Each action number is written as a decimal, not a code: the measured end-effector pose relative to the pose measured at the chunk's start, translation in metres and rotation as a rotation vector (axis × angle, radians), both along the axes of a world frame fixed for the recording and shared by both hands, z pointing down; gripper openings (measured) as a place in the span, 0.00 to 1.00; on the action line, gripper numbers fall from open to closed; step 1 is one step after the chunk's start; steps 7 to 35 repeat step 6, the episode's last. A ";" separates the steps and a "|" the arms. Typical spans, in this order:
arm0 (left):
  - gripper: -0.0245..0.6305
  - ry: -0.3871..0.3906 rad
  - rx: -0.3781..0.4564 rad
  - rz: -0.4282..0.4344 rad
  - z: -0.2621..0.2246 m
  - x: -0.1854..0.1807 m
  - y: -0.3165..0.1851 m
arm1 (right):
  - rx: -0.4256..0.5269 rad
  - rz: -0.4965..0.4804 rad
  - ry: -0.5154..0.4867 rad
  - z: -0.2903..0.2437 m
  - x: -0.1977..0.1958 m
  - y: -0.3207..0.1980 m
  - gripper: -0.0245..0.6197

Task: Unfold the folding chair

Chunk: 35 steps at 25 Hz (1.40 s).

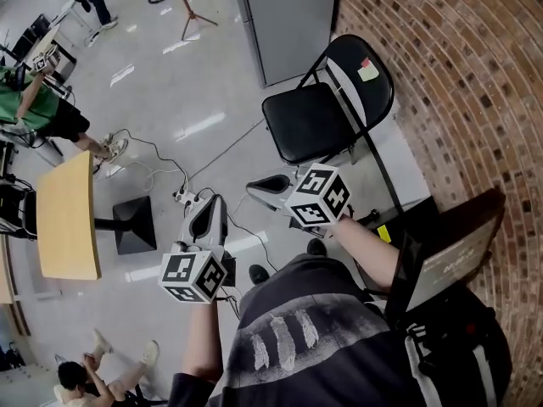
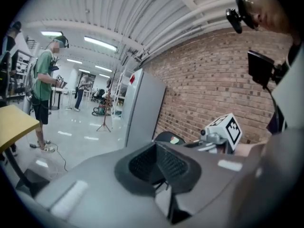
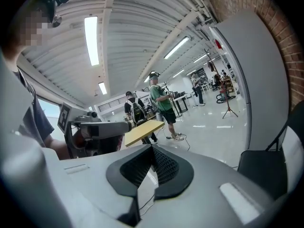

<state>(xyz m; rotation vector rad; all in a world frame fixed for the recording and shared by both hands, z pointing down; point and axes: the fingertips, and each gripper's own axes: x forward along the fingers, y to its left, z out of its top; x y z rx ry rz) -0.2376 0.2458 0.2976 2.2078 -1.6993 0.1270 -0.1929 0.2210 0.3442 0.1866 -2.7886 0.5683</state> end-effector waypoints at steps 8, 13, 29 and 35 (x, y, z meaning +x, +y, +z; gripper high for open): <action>0.04 -0.108 0.276 -0.008 -0.078 -0.103 0.035 | -0.015 -0.031 -0.014 -0.012 -0.109 0.053 0.04; 0.04 -0.108 0.276 -0.008 -0.078 -0.103 0.035 | -0.015 -0.031 -0.014 -0.012 -0.109 0.053 0.04; 0.04 -0.108 0.276 -0.008 -0.078 -0.103 0.035 | -0.015 -0.031 -0.014 -0.012 -0.109 0.053 0.04; 0.04 -0.108 0.276 -0.008 -0.078 -0.103 0.035 | -0.015 -0.031 -0.014 -0.012 -0.109 0.053 0.04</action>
